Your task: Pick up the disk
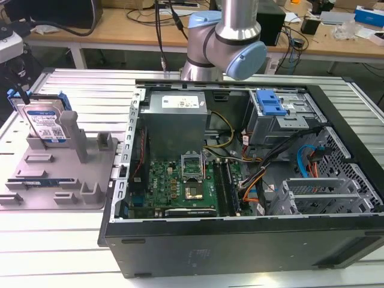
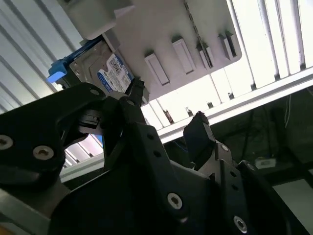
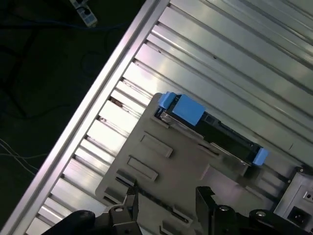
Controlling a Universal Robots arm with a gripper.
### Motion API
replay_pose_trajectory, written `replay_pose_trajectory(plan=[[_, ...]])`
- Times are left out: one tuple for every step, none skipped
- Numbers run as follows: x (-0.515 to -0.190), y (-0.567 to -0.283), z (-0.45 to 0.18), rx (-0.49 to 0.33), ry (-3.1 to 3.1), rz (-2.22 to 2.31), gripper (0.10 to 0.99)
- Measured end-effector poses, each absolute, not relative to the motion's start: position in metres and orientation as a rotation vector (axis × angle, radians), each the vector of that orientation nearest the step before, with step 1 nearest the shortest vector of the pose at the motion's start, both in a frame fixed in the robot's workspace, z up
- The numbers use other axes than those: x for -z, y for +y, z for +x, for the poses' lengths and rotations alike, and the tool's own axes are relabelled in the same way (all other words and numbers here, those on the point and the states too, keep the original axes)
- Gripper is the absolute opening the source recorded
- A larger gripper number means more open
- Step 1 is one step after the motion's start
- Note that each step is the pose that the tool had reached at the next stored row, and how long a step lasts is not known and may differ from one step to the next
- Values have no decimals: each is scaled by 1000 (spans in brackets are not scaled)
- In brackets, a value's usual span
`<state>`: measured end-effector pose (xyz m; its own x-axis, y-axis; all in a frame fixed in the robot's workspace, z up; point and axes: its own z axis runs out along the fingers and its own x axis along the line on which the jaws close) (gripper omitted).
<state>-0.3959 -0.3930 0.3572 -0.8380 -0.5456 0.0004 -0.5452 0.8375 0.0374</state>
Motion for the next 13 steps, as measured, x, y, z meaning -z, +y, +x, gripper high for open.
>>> replay_pose_trajectory(plan=[[-357, -393, -396, 55, -2994, 911, 600], [-357, -393, -396, 53, -2986, 934, 600], [-357, -393, -396, 52, -2981, 951, 600], [-357, -393, -396, 50, -2980, 965, 600], [-357, -393, -396, 48, -2978, 985, 600], [-357, -393, -396, 47, -2973, 1004, 600], [-357, -393, -396, 47, -2964, 1032, 600], [-357, -393, -396, 46, -2955, 1058, 600], [-357, -393, -396, 46, -2944, 1086, 600], [-357, -393, -396, 46, -2934, 1113, 600], [-357, -393, -396, 46, -2924, 1137, 600], [-357, -393, -396, 46, -2909, 1174, 600], [-357, -393, -396, 46, -2898, 1202, 600]])
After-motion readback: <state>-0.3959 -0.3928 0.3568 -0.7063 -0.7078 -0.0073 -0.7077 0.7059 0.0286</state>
